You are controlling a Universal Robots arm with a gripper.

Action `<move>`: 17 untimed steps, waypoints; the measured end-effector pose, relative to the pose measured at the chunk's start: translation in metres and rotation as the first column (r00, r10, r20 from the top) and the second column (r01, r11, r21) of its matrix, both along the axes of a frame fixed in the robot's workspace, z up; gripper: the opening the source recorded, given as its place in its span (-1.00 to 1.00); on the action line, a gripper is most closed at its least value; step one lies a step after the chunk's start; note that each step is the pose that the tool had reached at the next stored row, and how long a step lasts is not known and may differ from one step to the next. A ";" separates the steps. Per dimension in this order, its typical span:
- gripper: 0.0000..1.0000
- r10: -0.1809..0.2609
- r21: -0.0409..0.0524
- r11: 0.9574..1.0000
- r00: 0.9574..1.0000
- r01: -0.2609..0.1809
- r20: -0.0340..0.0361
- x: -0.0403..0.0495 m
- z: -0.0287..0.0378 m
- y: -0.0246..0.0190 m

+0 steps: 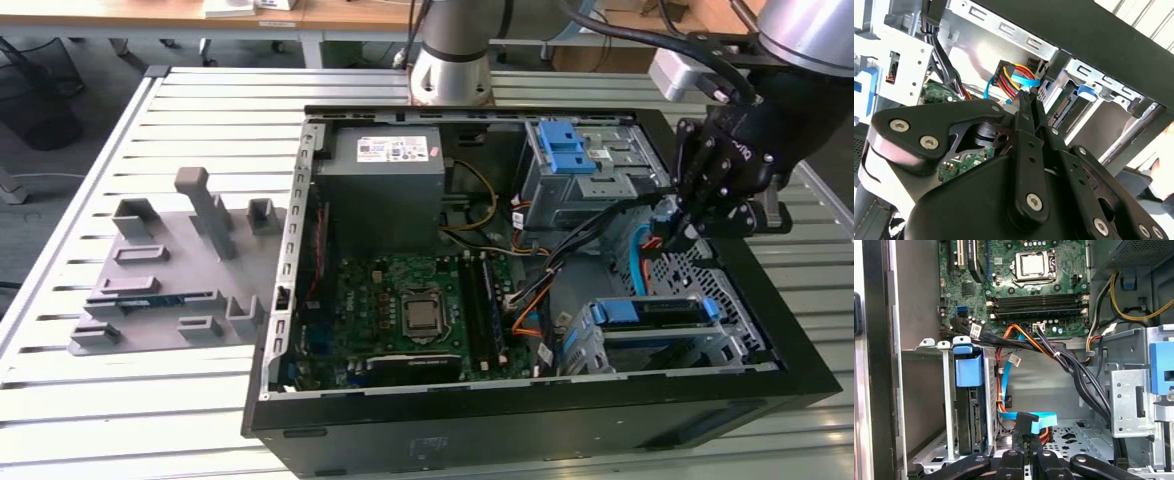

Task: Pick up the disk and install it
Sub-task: 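Insert the first disk wire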

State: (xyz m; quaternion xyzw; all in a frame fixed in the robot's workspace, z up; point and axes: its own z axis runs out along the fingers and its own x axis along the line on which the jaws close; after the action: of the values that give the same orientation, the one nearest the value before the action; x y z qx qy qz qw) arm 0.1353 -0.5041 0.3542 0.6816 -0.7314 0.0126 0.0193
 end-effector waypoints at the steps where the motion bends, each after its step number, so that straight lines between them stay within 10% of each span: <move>1: -0.67 0.000 0.000 1.000 1.000 0.000 0.000 0.0000 -0.0002 -0.0002; 17: -0.67 0.000 0.000 1.000 1.000 0.000 0.000 0.0000 -0.0091 -0.0275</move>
State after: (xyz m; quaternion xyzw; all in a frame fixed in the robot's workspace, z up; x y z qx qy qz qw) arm 0.1353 -0.5316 0.3451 0.6817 -0.7313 0.0126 0.0193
